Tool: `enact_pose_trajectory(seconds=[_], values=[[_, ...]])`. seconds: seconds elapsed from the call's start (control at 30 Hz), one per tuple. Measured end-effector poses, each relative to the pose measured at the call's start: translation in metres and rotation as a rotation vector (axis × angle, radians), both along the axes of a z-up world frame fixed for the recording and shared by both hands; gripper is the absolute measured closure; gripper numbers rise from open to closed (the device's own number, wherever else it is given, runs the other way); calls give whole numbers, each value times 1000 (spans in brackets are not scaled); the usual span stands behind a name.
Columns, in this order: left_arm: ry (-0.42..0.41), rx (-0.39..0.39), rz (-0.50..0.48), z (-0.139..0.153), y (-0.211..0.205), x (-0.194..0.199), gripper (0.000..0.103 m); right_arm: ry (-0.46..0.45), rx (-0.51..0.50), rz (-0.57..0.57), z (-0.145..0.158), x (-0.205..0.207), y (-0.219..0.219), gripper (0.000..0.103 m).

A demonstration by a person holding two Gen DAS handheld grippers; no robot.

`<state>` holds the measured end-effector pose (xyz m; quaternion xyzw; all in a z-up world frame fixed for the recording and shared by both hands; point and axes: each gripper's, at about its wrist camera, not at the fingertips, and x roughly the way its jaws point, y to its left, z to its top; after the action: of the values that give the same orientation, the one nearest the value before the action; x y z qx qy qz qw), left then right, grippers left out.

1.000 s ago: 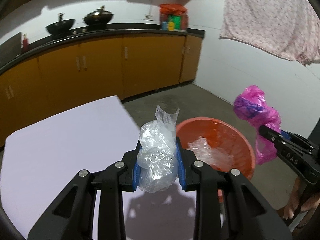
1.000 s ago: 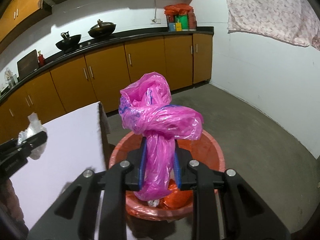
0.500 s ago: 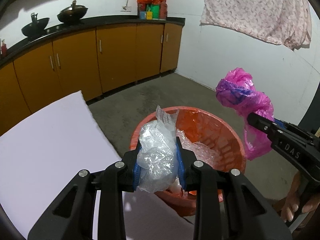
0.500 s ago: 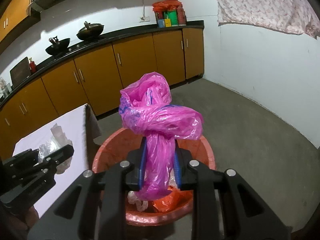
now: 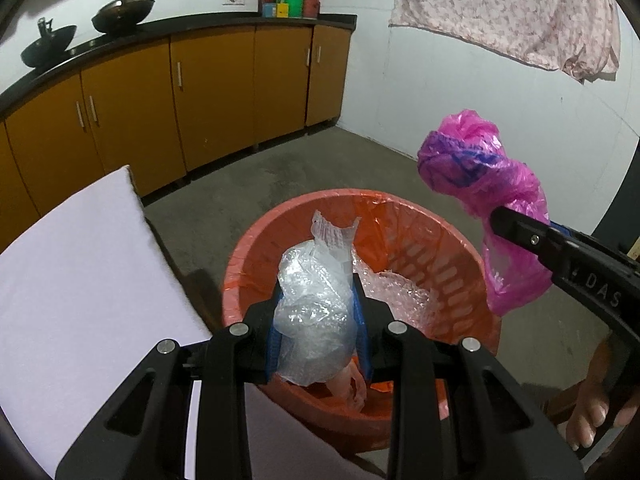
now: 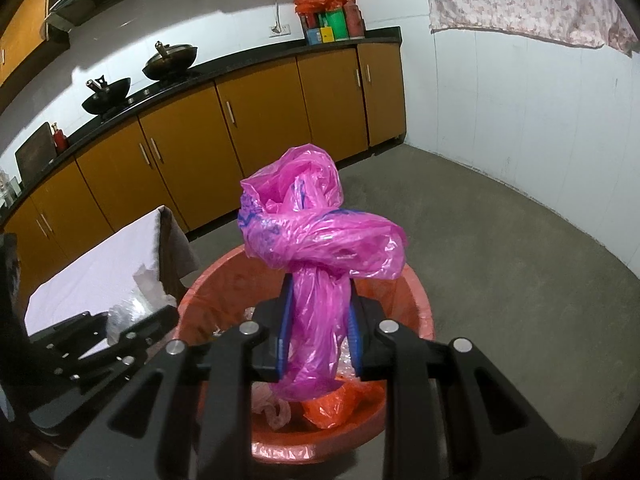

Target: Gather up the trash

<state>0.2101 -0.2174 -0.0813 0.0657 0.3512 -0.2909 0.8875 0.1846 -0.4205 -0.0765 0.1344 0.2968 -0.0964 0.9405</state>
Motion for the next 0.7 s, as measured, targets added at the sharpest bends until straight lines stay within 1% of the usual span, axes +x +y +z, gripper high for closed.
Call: enact_pose_trajectory(seconds=[0.13, 0.2, 0.23, 0.27, 0.33, 0.4, 0.53, 0.57, 0.6, 0.63, 0.7], values=[[14, 3, -19, -5, -7, 5, 72, -3, 20, 3, -4, 4, -4, 78], [24, 7, -23, -8, -11, 6, 70, -8, 39, 9, -6, 5, -6, 74], [28, 11, -23, -10, -13, 7, 67, -11, 45, 10, -6, 5, -7, 73], [32, 13, -24, -12, -14, 8, 61, -16, 53, 12, -7, 6, -9, 71], [44, 18, -22, -16, -15, 10, 54, -23, 65, 14, -8, 5, -12, 68], [53, 18, -15, -19, -13, 11, 52, -29, 73, 14, -10, 4, -13, 60], [73, 9, 8, -21, -5, 13, 52, -33, 77, 2, -13, -1, -18, 51], [71, 7, 15, -20, -2, 13, 50, -34, 78, -4, -14, -4, -19, 47], [67, 5, 25, -17, 3, 11, 49, -37, 76, -14, -13, -8, -20, 42], [57, -1, 38, -13, 10, 9, 45, -40, 70, -25, -13, -12, -21, 38], [38, -10, 58, -7, 21, 3, 39, -55, 54, -47, -9, -22, -22, 22]])
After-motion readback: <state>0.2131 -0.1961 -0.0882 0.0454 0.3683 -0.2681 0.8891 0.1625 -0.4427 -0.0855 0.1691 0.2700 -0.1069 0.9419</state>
